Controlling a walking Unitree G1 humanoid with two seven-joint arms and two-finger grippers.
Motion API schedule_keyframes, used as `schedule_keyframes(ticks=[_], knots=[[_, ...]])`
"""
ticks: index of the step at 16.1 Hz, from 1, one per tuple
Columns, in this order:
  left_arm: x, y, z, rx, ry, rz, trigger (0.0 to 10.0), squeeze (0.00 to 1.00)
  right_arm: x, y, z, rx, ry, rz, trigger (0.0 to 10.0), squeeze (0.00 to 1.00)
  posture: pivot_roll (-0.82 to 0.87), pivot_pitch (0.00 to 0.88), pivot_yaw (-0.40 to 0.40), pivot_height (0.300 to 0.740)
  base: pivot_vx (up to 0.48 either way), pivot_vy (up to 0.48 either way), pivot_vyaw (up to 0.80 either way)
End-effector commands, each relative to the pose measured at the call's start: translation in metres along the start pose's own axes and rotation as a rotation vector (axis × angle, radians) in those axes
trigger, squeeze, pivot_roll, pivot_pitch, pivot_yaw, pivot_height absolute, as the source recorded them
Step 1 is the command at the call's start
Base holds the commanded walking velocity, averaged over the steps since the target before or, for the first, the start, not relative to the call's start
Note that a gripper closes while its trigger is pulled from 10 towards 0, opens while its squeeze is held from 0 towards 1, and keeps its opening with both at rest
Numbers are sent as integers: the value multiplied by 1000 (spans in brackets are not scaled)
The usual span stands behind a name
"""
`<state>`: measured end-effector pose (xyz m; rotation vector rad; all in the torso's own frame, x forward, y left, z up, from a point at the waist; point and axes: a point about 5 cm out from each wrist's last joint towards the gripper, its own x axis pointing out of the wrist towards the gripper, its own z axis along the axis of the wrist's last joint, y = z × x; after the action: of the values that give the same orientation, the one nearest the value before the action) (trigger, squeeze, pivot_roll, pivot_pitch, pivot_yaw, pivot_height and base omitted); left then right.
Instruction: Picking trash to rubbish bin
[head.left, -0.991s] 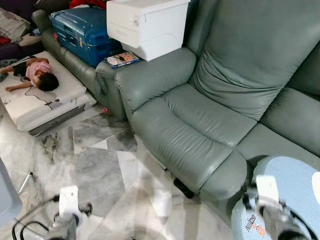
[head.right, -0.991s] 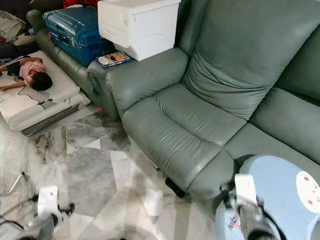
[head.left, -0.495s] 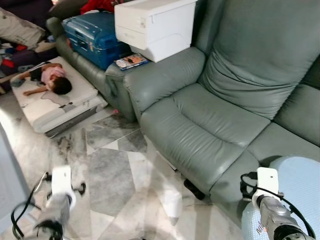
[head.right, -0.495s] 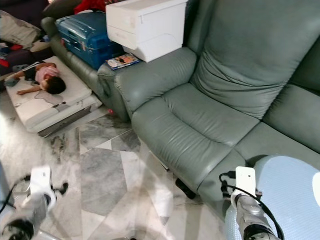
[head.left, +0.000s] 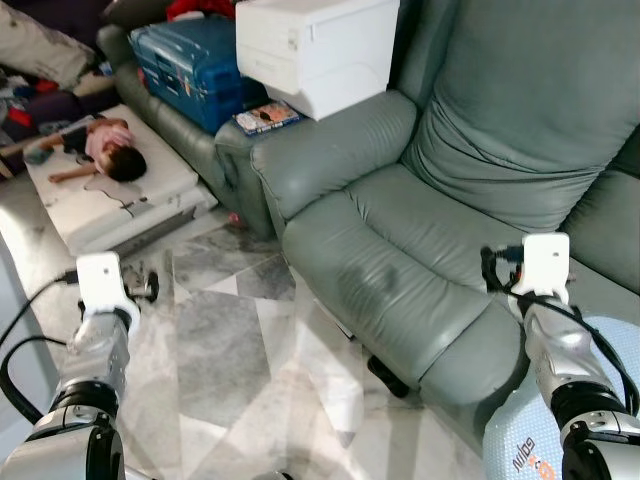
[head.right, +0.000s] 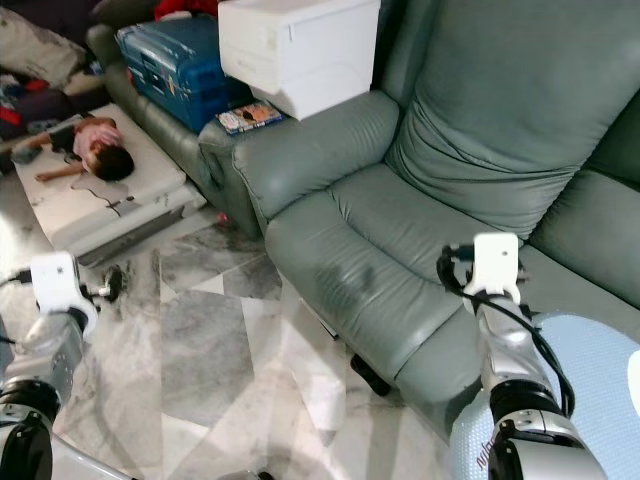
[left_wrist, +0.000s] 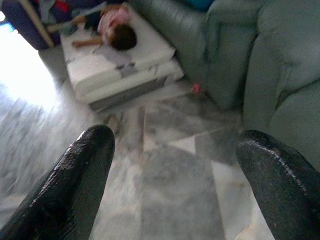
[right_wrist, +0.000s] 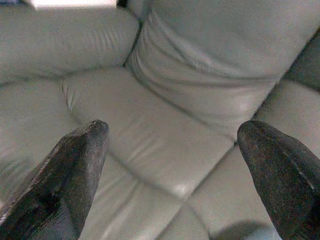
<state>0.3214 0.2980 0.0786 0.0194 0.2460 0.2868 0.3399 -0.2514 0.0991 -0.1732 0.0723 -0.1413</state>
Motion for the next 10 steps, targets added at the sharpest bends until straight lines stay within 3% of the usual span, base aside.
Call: schedule_keyframes(ticks=[1,3,5,7,8,9,10], knots=[[2,0,12,-14,-57,-5,10000,0,2,5,12,-5,-53,24,10000,0,96,58,18,740,0,0,0],[0,-6,42,15,-234,-18,10000,0,2,7,35,19,-144,17,10000,0,95,57,8,740,0,0,0],[-15,-12,70,12,-412,-13,10000,0,-7,10,53,44,-196,11,10000,0,92,49,6,740,0,0,0],[-43,-27,70,-4,-456,-82,10000,0,-33,19,62,66,-229,74,10000,0,95,21,9,740,0,0,0],[-50,-32,68,-4,-457,-106,10000,0,-40,21,62,67,-232,94,10000,0,94,19,9,740,0,0,0],[-72,-41,58,17,-443,-178,10000,0,-63,27,66,76,-225,136,10000,0,91,2,13,740,0,0,0],[-79,-43,54,26,-427,-193,10000,0,-69,27,67,80,-215,141,10000,0,88,0,14,740,0,0,0]])
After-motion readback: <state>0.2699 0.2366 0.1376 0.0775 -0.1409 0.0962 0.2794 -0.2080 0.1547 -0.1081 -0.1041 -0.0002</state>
